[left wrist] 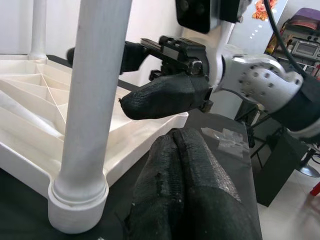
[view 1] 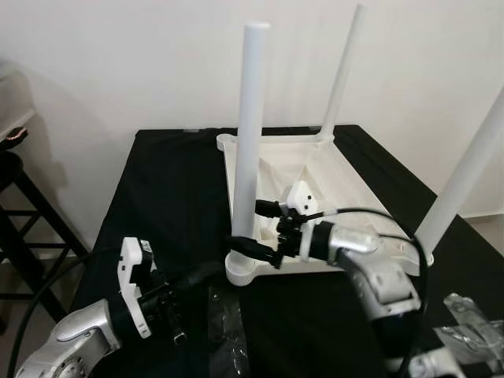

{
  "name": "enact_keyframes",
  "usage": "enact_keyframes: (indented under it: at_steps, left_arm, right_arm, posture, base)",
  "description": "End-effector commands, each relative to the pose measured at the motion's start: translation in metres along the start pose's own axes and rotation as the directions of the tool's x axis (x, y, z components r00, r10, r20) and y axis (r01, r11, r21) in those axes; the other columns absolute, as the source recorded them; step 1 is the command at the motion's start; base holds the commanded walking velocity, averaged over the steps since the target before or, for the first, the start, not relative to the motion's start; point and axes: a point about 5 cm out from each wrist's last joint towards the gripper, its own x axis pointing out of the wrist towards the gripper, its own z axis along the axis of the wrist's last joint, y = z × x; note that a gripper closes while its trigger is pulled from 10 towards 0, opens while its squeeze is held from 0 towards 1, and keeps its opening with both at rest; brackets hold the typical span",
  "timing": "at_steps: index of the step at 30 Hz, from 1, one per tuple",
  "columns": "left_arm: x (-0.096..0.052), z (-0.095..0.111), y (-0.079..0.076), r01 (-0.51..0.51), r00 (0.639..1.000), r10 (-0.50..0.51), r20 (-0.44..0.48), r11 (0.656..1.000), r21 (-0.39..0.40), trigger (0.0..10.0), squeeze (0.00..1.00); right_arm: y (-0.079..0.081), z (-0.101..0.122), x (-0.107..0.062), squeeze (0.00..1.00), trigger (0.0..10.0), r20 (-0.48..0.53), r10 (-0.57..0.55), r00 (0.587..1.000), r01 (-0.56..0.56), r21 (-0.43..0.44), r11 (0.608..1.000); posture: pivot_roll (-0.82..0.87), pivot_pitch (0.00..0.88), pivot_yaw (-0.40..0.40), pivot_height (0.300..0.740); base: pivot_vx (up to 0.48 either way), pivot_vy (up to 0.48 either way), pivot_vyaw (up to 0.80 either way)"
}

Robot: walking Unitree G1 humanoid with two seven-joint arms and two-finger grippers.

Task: Building children table

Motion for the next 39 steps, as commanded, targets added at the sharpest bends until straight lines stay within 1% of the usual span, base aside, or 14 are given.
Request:
enact_keyframes:
  at_steps: [1,4,5,6,13,21,23,26,28,29,30,33,37,39]
  left_arm:
    - [0.001,-0.004,0.000,-0.006,1.000,0.006,-0.004,1.000,-0.008,10.0,0.00]
    - [0.001,-0.004,0.000,-0.006,1.000,0.006,-0.004,1.000,-0.008,10.0,0.00]
    - [0.001,-0.004,0.000,-0.006,1.000,0.006,-0.003,1.000,-0.008,10.0,0.00]
    - [0.001,-0.004,0.000,-0.006,1.000,0.006,-0.002,1.000,-0.008,10.0,0.00]
    - [0.002,-0.003,0.000,-0.006,1.000,0.006,0.001,1.000,-0.009,10.0,0.00]
    - [0.002,-0.003,0.000,-0.004,1.000,0.004,0.002,1.000,-0.010,10.0,0.00]
    - [0.001,-0.002,-0.001,-0.004,1.000,0.004,0.004,1.000,-0.010,10.0,0.00]
    - [-0.001,-0.001,-0.001,-0.004,1.000,0.004,0.005,1.000,-0.008,10.0,0.00]
    - [-0.001,-0.001,-0.001,-0.004,1.000,0.004,0.005,1.000,-0.008,10.0,0.00]
    - [-0.003,0.001,0.000,-0.004,1.000,0.004,0.004,1.000,-0.008,10.0,0.00]
    - [-0.004,0.002,0.000,-0.003,1.000,0.003,0.003,1.000,-0.010,10.0,0.00]
    - [-0.005,0.002,0.001,-0.002,1.000,0.002,0.001,1.000,-0.010,10.0,0.00]
    - [-0.004,0.001,0.003,0.007,1.000,-0.008,-0.006,1.000,-0.016,10.0,0.00]
    - [-0.003,0.001,0.003,0.009,1.000,-0.009,-0.006,1.000,-0.015,10.0,0.00]
  right_arm:
    - [0.003,-0.002,0.006,0.00,10.0,0.014,0.073,0.997,-0.073,0.012,0.997]
    - [-0.005,-0.001,0.006,0.00,10.0,0.015,0.089,0.996,-0.089,0.031,0.996]
    - [-0.008,-0.001,0.005,0.00,2.9,0.008,0.100,0.995,-0.100,0.034,0.994]
    - [-0.011,-0.001,0.004,0.00,0.0,0.009,0.115,0.993,-0.116,0.043,0.992]
    - [-0.016,-0.006,-0.001,0.00,0.0,0.017,0.170,0.985,-0.171,0.059,0.983]
    - [-0.012,-0.014,-0.008,0.00,0.0,0.032,0.154,0.988,-0.156,0.064,0.986]
    - [-0.005,-0.022,-0.012,0.00,0.0,0.016,0.076,0.997,-0.077,0.064,0.995]
    - [0.012,-0.042,-0.006,0.00,0.0,-0.066,-0.115,0.991,0.121,0.093,0.988]
    - [0.012,-0.042,-0.006,0.00,0.0,-0.066,-0.115,0.991,0.121,0.093,0.988]
    - [0.043,-0.072,0.012,0.00,0.0,-0.182,-0.514,0.838,0.544,0.226,0.808]
    - [0.061,-0.081,0.017,0.00,0.0,-0.230,-0.580,0.782,0.623,0.252,0.741]
    - [0.068,-0.081,0.018,0.00,0.0,-0.246,-0.606,0.756,0.652,0.206,0.729]
    - [0.053,-0.073,0.011,0.00,0.0,-0.198,-0.629,0.752,0.659,0.197,0.726]
    - [0.054,-0.074,0.010,0.00,0.0,-0.206,-0.626,0.752,0.659,0.212,0.722]
  posture:
    - [0.10,0.000,-0.079,0.740]
    - [0.11,0.000,-0.081,0.740]
    - [0.11,0.000,-0.083,0.740]
    - [0.11,0.000,-0.084,0.740]
    - [0.11,0.000,-0.081,0.740]
    - [0.11,0.000,-0.079,0.740]
    - [0.09,0.000,-0.077,0.740]
    - [0.09,0.000,-0.078,0.740]
    - [0.09,0.000,-0.078,0.740]
    - [0.06,0.000,-0.062,0.740]
    - [0.06,0.000,-0.057,0.740]
    - [0.06,0.000,-0.057,0.740]
    - [0.06,0.000,-0.058,0.740]
    - [0.06,0.000,-0.058,0.740]
  base:
    - [0.000,0.000,0.00]
    - [0.000,0.000,0.00]
    - [0.000,0.000,0.00]
    - [0.000,0.000,0.00]
    - [0.000,0.000,0.00]
    - [0.000,0.000,0.00]
    - [0.000,0.000,0.00]
    - [0.000,0.000,0.00]
    - [0.000,0.000,0.00]
    - [0.000,0.000,0.00]
    - [0.000,0.000,0.00]
    - [0.000,0.000,0.00]
    - [0.000,0.000,0.00]
    - [0.000,0.000,0.00]
